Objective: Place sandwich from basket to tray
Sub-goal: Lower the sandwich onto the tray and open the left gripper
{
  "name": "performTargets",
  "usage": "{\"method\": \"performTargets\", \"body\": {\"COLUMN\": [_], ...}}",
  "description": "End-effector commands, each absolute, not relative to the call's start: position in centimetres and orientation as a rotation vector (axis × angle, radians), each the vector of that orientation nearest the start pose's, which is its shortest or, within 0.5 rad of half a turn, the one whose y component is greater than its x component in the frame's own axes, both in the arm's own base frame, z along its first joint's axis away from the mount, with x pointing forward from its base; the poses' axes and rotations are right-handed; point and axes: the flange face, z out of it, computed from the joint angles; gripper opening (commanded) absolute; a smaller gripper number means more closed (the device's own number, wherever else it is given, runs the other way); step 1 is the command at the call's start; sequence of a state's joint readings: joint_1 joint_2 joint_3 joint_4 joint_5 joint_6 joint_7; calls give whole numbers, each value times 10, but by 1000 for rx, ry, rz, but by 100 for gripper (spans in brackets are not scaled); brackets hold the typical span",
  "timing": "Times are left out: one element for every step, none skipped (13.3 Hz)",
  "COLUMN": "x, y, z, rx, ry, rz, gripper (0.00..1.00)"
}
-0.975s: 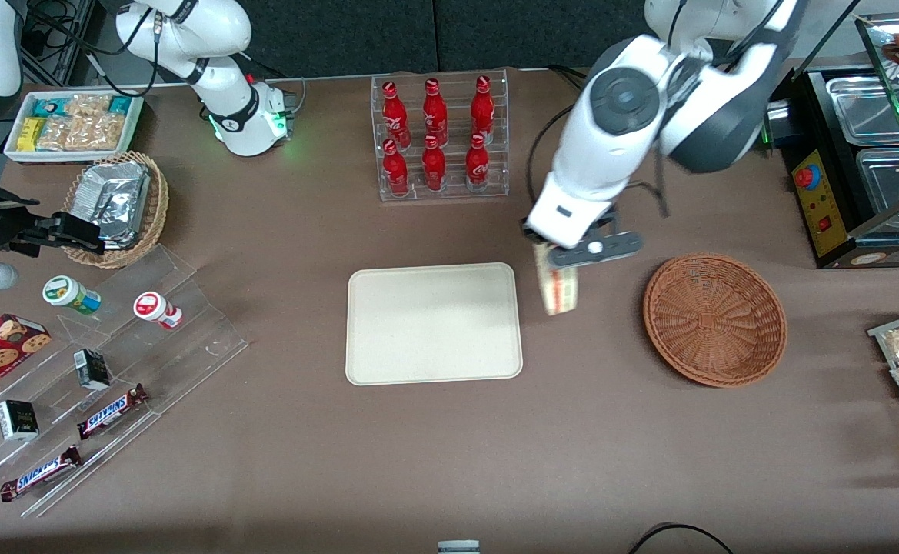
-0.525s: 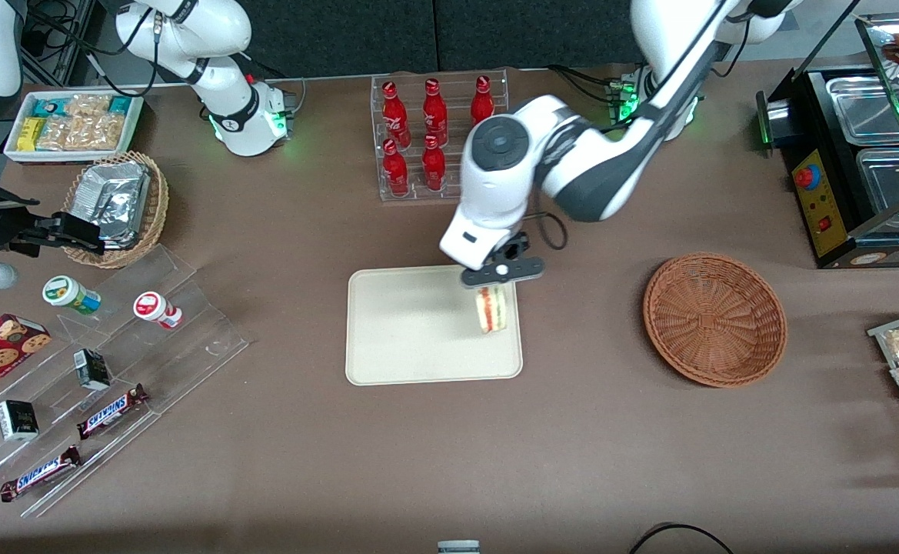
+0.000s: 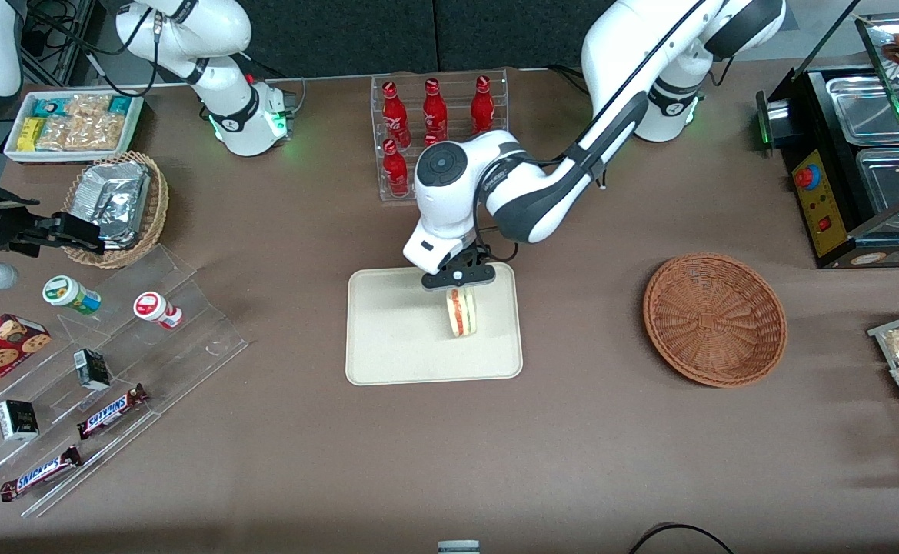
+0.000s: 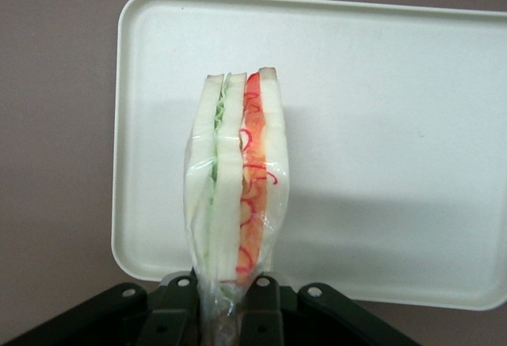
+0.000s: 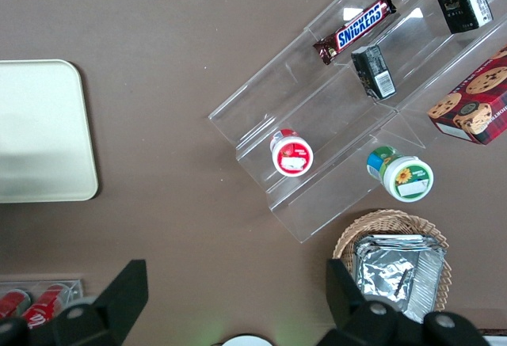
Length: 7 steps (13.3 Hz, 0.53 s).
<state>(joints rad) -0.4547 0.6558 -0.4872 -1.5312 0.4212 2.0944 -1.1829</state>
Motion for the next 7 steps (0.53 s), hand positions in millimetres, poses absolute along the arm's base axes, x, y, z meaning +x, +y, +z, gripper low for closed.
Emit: {"method": "performTargets", "body": {"x": [478, 479, 478, 479, 470, 464, 465], "y": [-528, -529, -531, -532, -540, -545, -545], "z": [286, 276, 269, 266, 258, 251, 246], "rx": [-3106, -3110, -3118, -3126, -3123, -3121, -3115], "ry": [-159, -148, -136, -132, -100, -85, -75], "rz": [-147, -147, -158, -165, -157, -145, -152], "gripper": [19, 19, 19, 19, 19, 19, 20]}}
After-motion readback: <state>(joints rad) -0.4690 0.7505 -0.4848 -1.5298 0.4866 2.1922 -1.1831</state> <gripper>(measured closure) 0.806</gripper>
